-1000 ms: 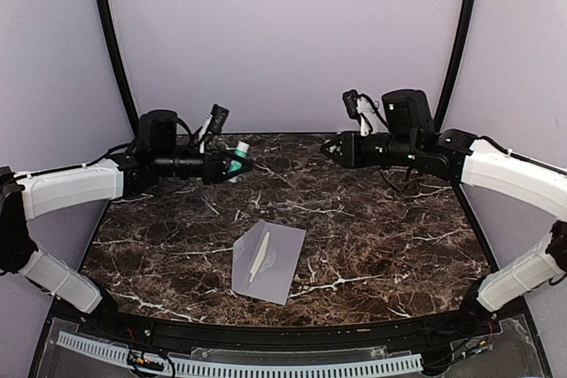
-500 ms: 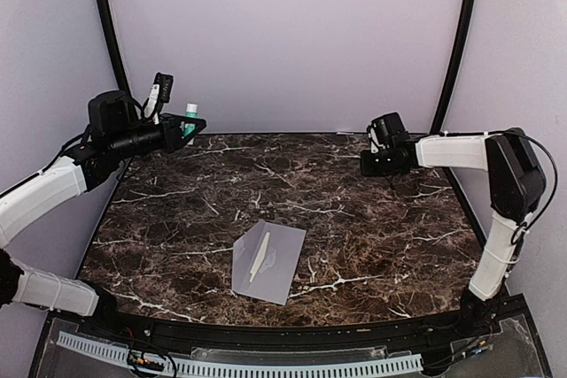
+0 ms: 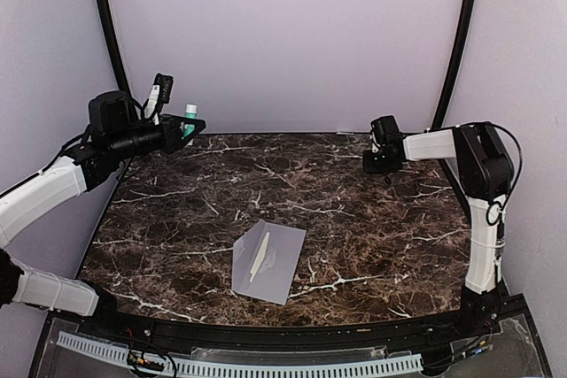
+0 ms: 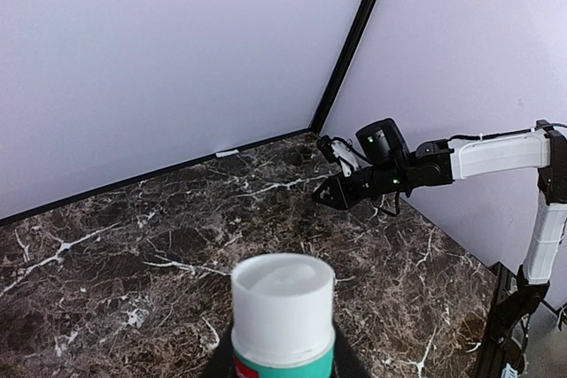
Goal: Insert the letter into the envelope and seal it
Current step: Place the solid glue cap at the center of the board, then unscrew the solid glue.
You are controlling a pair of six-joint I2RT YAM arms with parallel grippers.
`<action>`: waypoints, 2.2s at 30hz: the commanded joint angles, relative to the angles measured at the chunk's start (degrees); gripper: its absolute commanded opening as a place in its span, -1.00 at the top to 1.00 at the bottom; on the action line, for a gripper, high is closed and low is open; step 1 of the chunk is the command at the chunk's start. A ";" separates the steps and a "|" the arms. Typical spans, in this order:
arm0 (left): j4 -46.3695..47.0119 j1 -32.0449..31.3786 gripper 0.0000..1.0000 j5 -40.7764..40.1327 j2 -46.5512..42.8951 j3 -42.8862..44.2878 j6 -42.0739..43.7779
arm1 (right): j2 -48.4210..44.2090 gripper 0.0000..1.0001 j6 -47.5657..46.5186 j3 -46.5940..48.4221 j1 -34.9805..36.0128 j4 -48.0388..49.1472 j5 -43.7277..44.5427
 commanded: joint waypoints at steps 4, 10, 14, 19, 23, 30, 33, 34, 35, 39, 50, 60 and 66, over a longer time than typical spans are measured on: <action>0.74 0.08 0.91 1.14 -0.72 0.04 -0.84 | 3.70 0.49 -0.87 3.05 -0.13 -0.57 0.46; 0.78 0.08 0.96 1.26 -0.43 0.04 -0.85 | 5.75 0.32 -0.52 3.96 -0.13 -1.49 0.25; 0.75 0.08 0.96 1.13 -0.42 -0.03 -0.70 | 5.70 0.13 -0.43 3.88 -0.14 -1.69 0.07; 0.86 0.08 0.96 1.00 -0.36 -0.18 -0.44 | 3.35 -0.27 -0.84 3.79 -0.15 -2.21 0.72; 1.83 0.08 0.95 2.47 -0.27 -0.65 -0.33 | -1.49 -0.50 -1.26 4.02 -0.16 -3.28 0.62; 9.94 -0.45 0.93 16.00 -0.02 -2.75 -2.41 | -17.58 -0.61 -1.31 -0.98 0.11 -2.75 -6.33; 11.59 -2.42 0.91 19.89 -0.19 -3.29 -1.64 | -26.78 -0.61 -0.95 -6.06 1.02 0.03 -17.60; 12.03 -3.86 0.90 21.22 -0.23 -3.40 -1.32 | -29.65 -0.61 -0.72 -7.92 1.75 1.64 -21.93; 12.06 -4.70 0.89 21.81 -0.28 -3.44 -0.66 | -32.67 -0.62 -0.35 -9.57 2.65 3.10 -26.06; 10.87 -10.24 0.88 22.68 -0.20 -3.47 2.07 | -42.86 -0.62 1.63 -14.78 9.78 9.18 -37.72; 19.97 -16.43 0.87 28.73 2.30 -6.14 -4.07 | -46.23 -0.53 10.34 -22.06 33.61 33.49 -43.21; 20.42 -19.14 0.86 29.16 3.21 -6.37 -4.20 | -36.52 -0.17 10.11 -16.98 41.18 36.69 -39.38; 20.45 -19.89 0.86 29.51 3.36 -6.29 -4.39 | -34.93 -0.06 11.57 -16.58 41.83 39.88 -38.24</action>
